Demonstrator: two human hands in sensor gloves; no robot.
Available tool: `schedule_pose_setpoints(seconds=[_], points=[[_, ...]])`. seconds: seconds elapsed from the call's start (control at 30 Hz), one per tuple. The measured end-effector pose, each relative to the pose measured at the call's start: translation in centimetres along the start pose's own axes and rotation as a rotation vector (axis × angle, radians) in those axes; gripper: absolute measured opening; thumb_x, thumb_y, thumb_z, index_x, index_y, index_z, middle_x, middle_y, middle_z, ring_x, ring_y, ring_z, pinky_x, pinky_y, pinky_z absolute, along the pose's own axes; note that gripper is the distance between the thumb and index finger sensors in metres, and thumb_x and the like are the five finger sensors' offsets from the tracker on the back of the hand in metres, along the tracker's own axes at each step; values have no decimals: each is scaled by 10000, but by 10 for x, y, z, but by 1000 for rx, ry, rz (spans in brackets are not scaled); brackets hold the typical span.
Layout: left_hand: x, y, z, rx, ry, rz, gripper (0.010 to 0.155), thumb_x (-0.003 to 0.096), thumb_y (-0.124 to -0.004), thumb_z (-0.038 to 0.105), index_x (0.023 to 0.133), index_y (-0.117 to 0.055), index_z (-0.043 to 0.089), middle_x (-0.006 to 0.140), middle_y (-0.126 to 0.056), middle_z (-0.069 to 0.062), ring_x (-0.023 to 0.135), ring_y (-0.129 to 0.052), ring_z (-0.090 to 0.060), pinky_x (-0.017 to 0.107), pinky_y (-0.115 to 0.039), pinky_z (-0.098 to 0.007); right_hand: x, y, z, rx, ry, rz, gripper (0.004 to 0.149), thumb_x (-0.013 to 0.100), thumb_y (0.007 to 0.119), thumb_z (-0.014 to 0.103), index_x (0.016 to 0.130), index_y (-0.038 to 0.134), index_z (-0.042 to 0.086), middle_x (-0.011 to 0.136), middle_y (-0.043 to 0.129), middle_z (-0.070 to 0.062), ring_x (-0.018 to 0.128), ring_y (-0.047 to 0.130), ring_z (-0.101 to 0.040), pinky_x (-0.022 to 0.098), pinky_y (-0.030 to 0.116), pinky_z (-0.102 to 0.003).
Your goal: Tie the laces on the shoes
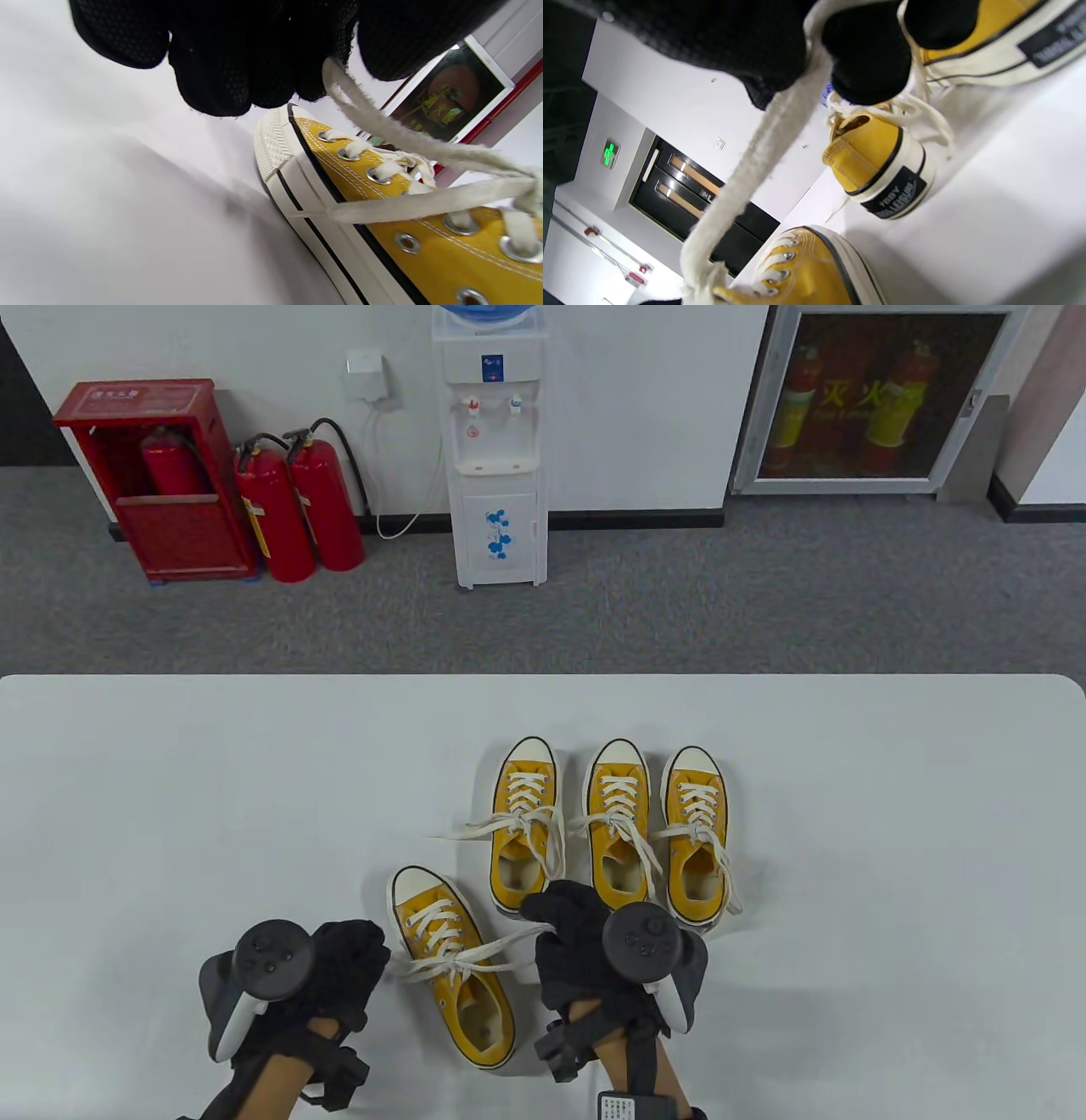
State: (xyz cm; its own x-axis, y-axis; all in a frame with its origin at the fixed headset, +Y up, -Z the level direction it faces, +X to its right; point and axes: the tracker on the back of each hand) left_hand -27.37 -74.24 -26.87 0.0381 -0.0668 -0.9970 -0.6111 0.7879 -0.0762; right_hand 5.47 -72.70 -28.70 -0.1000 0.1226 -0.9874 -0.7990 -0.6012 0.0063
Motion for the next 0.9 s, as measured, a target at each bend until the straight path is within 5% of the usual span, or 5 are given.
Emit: schedule_pose_setpoints(seconds=[0.33,0.9], points=[[-9,-11,25,20,-132,-77,722,456,-785,653,1044,-662,252,972,-795,-77,660,-932,-285,624,-706,-595,-11,-9,20,-319,-126,25,742,431,810,547,1065,613,215,1158,393,-45,1092,447,-422,728,281,-736],[-10,-43,35,217,-148,-169,1025,366,-693,831,1150,-358,263,977,-764,-53,639,-929,-269,615,-715,-583,-32,-12,-6,-604,-151,103,932,359,684,750,1127,377,320,1196,177,15,1130,147,-419,698,98,-742]])
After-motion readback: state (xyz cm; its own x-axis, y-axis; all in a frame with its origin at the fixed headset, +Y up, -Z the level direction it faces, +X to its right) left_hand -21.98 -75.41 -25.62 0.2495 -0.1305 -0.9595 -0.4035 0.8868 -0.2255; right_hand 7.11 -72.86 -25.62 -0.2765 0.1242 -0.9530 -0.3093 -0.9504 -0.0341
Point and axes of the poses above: the tracker on the back of each hand, its own z axis roughly to the thumb side, its own x axis roughly from the wrist to the fingertips, y = z × x
